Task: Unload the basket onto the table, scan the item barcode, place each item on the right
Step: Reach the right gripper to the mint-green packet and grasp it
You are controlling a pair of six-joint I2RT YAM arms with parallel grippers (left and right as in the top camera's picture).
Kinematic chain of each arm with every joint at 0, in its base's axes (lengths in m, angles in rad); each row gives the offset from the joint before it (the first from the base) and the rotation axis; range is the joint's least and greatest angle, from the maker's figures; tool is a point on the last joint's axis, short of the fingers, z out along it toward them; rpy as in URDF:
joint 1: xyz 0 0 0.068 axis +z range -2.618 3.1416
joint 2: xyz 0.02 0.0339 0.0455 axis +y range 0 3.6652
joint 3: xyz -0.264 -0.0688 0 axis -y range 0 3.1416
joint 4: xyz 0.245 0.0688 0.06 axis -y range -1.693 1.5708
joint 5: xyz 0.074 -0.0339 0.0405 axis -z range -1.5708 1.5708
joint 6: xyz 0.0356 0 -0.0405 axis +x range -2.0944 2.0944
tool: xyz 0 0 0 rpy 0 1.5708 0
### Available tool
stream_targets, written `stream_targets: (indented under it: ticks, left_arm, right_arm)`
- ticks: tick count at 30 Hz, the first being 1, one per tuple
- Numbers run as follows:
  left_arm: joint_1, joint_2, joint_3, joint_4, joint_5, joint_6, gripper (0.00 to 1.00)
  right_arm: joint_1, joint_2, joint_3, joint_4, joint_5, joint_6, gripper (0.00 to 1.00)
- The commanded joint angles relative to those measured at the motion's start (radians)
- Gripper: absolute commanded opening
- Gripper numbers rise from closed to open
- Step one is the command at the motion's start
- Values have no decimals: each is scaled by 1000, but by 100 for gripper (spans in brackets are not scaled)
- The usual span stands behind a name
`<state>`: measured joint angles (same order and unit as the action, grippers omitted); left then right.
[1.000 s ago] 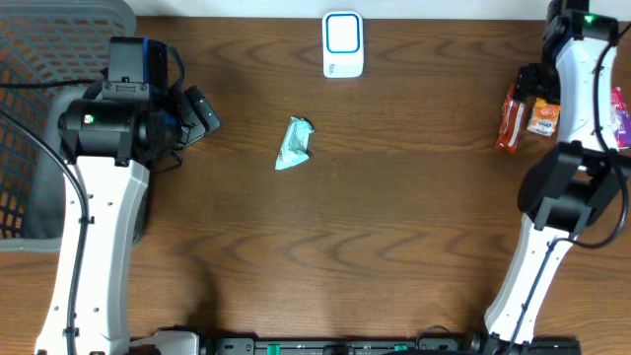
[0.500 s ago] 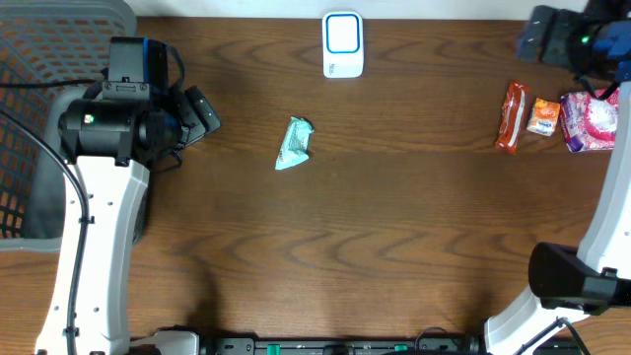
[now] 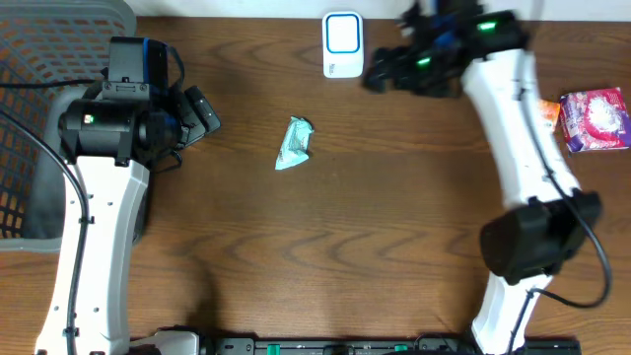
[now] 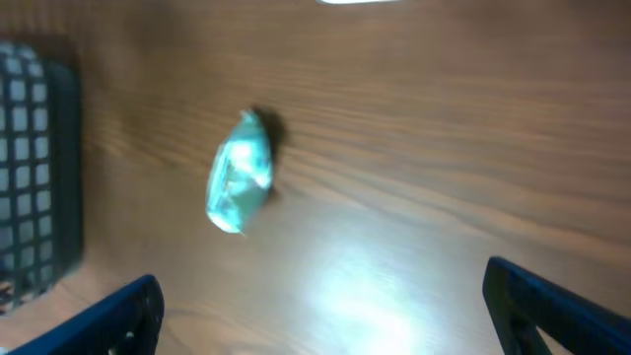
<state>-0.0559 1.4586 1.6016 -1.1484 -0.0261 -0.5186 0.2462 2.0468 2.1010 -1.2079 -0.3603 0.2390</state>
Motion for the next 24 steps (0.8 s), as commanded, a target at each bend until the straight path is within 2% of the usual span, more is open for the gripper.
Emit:
stream_targets:
  ticks: [1, 9, 13, 18, 24]
  left_arm:
    - [2, -2, 4, -3, -9, 13, 98]
    - [2, -2, 4, -3, -9, 13, 98]
    - [2, -2, 4, -3, -9, 13, 98]
    - [2, -2, 4, -3, -9, 13, 98]
    - [2, -2, 4, -3, -9, 13, 98]
  right_arm:
    - [90, 56, -68, 86, -113, 84, 99]
    - [206, 202, -104, 220, -152, 256, 99]
    - [240, 272, -104, 248, -177, 280, 99]
    - [255, 339, -104, 258, -171, 320, 99]
    - [259, 415, -104, 338, -206, 403, 94]
